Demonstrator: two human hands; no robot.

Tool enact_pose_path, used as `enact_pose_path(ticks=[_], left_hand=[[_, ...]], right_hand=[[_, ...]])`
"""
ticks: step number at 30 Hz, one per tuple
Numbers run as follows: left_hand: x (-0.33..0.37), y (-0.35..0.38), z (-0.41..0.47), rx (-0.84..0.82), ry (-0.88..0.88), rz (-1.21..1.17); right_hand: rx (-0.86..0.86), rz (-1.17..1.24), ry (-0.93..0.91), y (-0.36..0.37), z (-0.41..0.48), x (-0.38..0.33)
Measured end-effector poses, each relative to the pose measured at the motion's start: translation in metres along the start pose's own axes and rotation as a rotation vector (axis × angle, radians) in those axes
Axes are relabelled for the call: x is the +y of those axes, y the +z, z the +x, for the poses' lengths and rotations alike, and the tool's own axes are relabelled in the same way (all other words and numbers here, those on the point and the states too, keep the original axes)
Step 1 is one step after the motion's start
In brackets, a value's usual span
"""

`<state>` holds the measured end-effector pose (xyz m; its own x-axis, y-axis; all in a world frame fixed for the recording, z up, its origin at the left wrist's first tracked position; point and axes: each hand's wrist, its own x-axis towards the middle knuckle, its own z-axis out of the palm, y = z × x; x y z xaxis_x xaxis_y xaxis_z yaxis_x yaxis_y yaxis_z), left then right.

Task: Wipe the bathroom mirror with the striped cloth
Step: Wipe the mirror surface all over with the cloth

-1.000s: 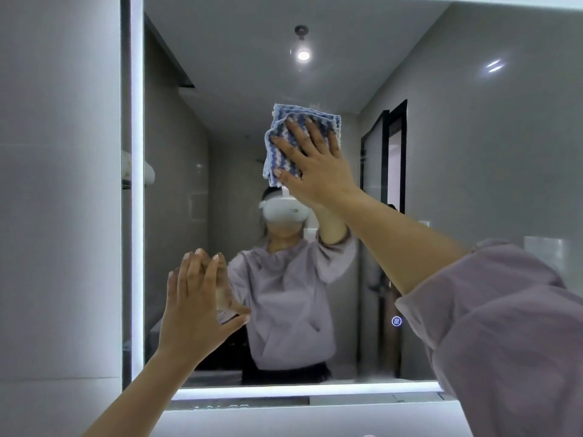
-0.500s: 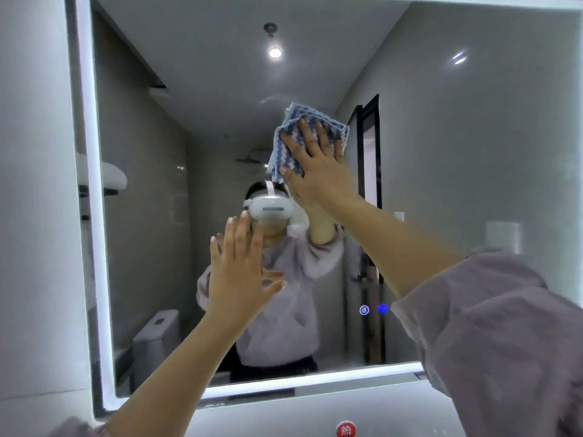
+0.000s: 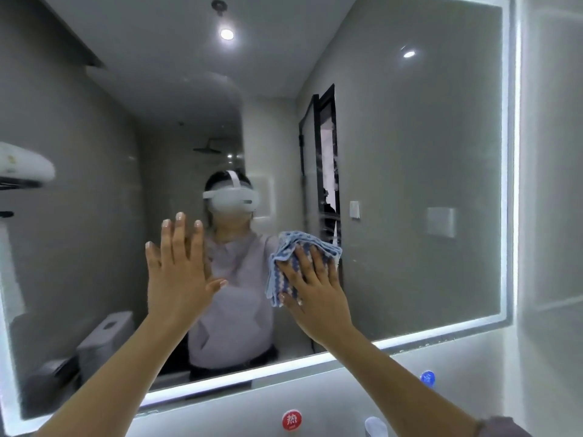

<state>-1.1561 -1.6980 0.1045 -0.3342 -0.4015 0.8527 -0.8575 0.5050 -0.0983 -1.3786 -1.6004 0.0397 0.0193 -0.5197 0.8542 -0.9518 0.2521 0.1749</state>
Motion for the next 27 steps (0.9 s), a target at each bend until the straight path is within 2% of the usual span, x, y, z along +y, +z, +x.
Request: enact_pose_path(ticks=[12,19,27], left_hand=[[0.002,-0.005,0.0,-0.009,-0.003,0.005],[0.0,-0.004,0.0,-0.02,-0.018,-0.001],[0.002,-0.007,-0.002,-0.033,-0.025,-0.031]], right_hand=[[0.032,0.05,0.062,-0.067,0.146,0.023],[0.101,0.071,0.016,-0.041,0.111,0.009],[0.056,0.069,-0.107,0.024,-0.007,-0.027]])
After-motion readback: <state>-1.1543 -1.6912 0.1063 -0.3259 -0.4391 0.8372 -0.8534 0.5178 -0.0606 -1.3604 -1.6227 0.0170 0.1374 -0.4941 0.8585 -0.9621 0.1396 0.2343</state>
